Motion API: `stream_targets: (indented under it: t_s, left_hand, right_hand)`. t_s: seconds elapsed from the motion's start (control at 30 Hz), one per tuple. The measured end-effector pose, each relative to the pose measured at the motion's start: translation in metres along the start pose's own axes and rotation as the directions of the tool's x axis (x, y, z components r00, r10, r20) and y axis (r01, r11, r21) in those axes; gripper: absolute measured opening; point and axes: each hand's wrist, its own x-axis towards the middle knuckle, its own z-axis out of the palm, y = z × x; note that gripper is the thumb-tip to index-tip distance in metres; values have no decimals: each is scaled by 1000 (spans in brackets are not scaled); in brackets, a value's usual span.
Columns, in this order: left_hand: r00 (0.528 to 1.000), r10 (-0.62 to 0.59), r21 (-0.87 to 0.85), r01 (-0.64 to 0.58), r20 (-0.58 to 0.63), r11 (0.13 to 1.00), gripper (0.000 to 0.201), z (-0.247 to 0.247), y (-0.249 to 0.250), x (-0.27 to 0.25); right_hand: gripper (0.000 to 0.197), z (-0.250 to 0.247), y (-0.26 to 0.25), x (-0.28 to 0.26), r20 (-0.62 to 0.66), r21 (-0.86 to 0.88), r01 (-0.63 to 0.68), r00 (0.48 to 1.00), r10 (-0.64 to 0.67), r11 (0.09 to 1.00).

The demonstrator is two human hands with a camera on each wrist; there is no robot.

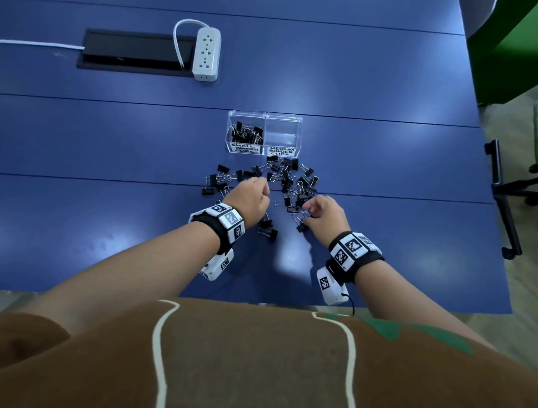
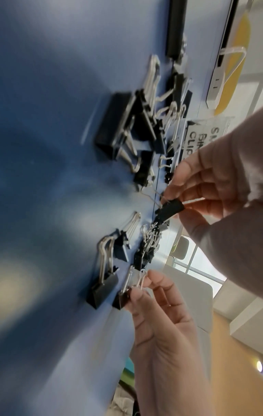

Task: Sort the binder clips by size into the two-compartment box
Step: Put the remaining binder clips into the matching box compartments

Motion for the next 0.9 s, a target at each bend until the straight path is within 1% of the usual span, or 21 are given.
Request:
stream_targets:
  t_s: [0.1,0.2,0.27,0.3,0.33,0.4,0.43,0.47,0.53,0.67,0.8,0.9]
  left_hand:
    - [1000,-12,82,11,1,997,17,-2,-2,0]
    - [997,61,170,-52,-49,984,18,5,1,3]
    - [992,122,192,-112,-43,975,17,12,7,5]
    - [988,151,184,-143,-30,972,16,16,10,7]
    - [985,172,171,-169,-8,971,15,19,14,8]
    - [982,184,150,-190,51,970,18,26,19,11]
    - [982,172,151,-182,75,972,20,29,20,12]
    - [985,147,162,-160,92,974,23,31,21,13]
    - [990,100,178,-117,100,977,24,32,20,15]
    - [992,88,183,-103,89,978,20,32,19,15]
    - [992,105,103,-112,68,988,16,29,14,12]
    - [994,83,-7,-83,76,997,12,25,13,8]
  right_hand:
    - [27,-10,3,2,-24,168,-57,998,62,984]
    - [20,-19,1,5,-61,325,-119,987,147,938]
    - [15,-21,-2,8,-44,371,-166,980,196,914]
    - [11,-20,-5,10,-36,362,-177,978,203,915]
    - [9,-18,-7,12,-32,295,-176,981,194,939]
    - [13,-12,-12,15,-13,49,-155,988,156,987]
    - [17,-8,-14,16,-11,-49,-149,989,149,988]
    - [20,-4,-17,16,-17,-104,-150,989,149,983]
    - [26,4,-21,17,-43,-136,-157,987,152,978]
    - [27,12,-29,22,-37,-192,-160,987,155,968]
    - [24,13,-30,22,2,-150,-130,991,132,980]
    - [20,9,-32,19,59,-137,-104,992,113,985]
